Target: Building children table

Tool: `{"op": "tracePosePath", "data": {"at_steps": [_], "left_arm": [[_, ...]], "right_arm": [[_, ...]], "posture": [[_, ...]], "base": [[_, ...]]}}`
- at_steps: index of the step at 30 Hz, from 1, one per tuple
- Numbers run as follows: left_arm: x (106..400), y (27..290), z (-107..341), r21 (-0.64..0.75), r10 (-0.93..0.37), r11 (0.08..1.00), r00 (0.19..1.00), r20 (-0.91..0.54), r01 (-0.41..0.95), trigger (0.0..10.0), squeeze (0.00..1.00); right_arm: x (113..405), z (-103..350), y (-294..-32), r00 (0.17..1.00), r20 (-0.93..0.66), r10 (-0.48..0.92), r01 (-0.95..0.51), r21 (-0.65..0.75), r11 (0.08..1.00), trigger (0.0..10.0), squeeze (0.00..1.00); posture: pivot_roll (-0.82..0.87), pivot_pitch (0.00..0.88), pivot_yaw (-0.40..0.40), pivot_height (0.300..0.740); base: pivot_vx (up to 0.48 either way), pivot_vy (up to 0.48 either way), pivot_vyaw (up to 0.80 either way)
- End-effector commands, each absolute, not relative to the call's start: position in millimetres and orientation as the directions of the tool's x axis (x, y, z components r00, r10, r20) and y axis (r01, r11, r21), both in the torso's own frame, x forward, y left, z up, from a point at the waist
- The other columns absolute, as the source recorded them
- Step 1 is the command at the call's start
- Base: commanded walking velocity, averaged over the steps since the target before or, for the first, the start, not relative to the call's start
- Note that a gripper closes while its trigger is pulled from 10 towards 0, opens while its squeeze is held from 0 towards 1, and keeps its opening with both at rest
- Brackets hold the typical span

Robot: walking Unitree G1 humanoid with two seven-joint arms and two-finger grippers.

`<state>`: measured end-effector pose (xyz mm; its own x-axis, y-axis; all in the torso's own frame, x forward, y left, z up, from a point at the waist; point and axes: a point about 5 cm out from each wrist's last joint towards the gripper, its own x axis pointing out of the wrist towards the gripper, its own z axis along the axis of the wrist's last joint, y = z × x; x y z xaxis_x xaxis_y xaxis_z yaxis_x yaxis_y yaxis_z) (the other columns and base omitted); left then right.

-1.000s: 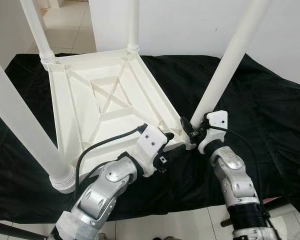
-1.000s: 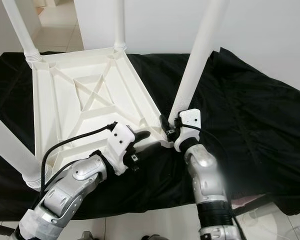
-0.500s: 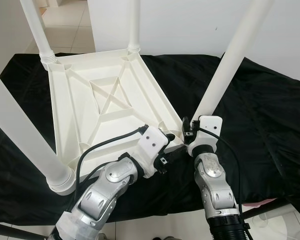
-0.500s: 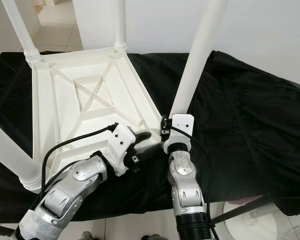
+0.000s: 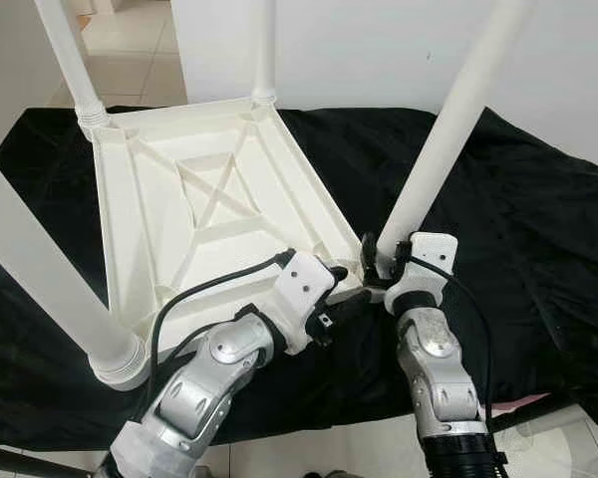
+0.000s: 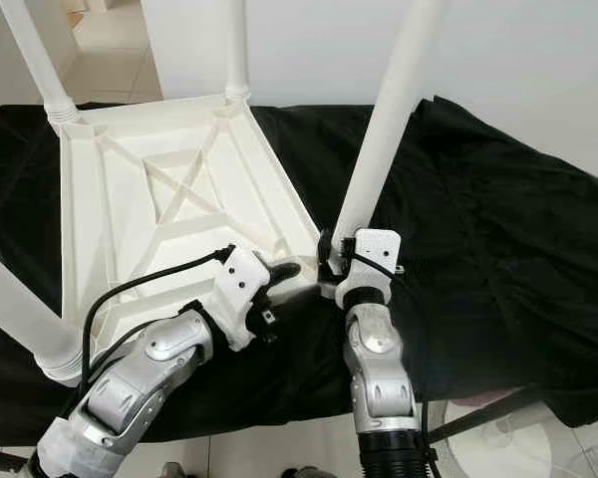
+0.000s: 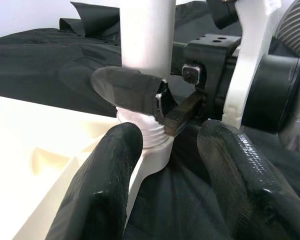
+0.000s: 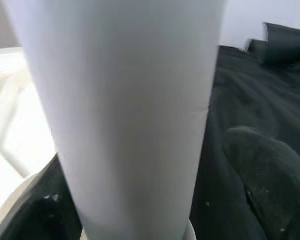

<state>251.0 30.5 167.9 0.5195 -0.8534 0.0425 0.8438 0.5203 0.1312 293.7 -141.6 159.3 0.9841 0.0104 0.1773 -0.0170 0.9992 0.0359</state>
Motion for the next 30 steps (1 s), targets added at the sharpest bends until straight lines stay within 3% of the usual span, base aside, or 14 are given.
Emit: {"op": "tracePosePath", "data": {"at_steps": [1,9,11,14,19,20,21,23,24,30], "left_arm": [[246,27,165,0.135,-0.885,0.463,0.465,0.025,0.876,10.0,0.00],[246,27,165,0.136,-0.886,0.461,0.462,0.025,0.877,10.0,0.00],[247,26,165,0.138,-0.888,0.459,0.460,0.026,0.878,10.0,0.00],[247,26,166,0.138,-0.888,0.459,0.460,0.028,0.878,10.0,0.00],[247,25,166,0.139,-0.886,0.461,0.462,0.029,0.876,10.0,0.00],[248,25,166,0.139,-0.885,0.463,0.464,0.030,0.875,10.0,0.00],[248,26,166,0.140,-0.883,0.467,0.468,0.031,0.873,10.0,0.00],[248,26,166,0.140,-0.883,0.467,0.468,0.031,0.873,10.0,0.00],[248,26,167,0.140,-0.881,0.472,0.472,0.033,0.871,10.0,0.00],[249,28,167,0.141,-0.877,0.479,0.480,0.034,0.866,10.0,0.00]], "right_arm": [[296,161,-147,0.977,0.197,0.086,-0.097,0.045,0.994,10.0,0.00],[301,164,-153,0.945,0.208,0.252,-0.256,-0.006,0.967,10.0,0.00],[303,163,-153,0.903,0.184,0.387,-0.378,-0.084,0.922,10.0,0.00],[307,161,-157,0.871,0.151,0.467,-0.451,-0.130,0.883,10.0,0.00],[312,160,-160,0.858,0.125,0.498,-0.478,-0.158,0.864,10.0,0.00],[314,159,-162,0.852,0.112,0.511,-0.491,-0.169,0.855,2.7,0.00],[316,157,-165,0.847,0.096,0.522,-0.502,-0.178,0.847,1.7,0.00],[316,157,-165,0.847,0.096,0.522,-0.502,-0.178,0.847,1.7,0.00],[317,155,-167,0.844,0.086,0.529,-0.509,-0.179,0.842,0.0,0.00],[317,152,-169,0.836,0.075,0.543,-0.525,-0.179,0.832,0.0,0.00]], "posture": [[-0.04,0.102,-0.049,0.740],[-0.04,0.098,-0.048,0.740],[-0.04,0.096,-0.049,0.740],[-0.04,0.097,-0.051,0.740],[-0.04,0.098,-0.052,0.740],[-0.04,0.101,-0.054,0.740],[-0.03,0.101,-0.058,0.740],[-0.03,0.101,-0.058,0.740],[-0.03,0.101,-0.058,0.740],[-0.03,0.103,-0.061,0.740]], "base": [[0.000,0.000,0.00],[0.000,0.000,0.00],[0.000,0.000,0.00],[0.000,0.000,0.00],[0.000,0.000,0.00],[0.000,0.000,0.00],[0.000,0.000,0.00],[0.000,0.000,0.00],[0.000,0.000,0.00],[0.000,0.000,0.00]]}}
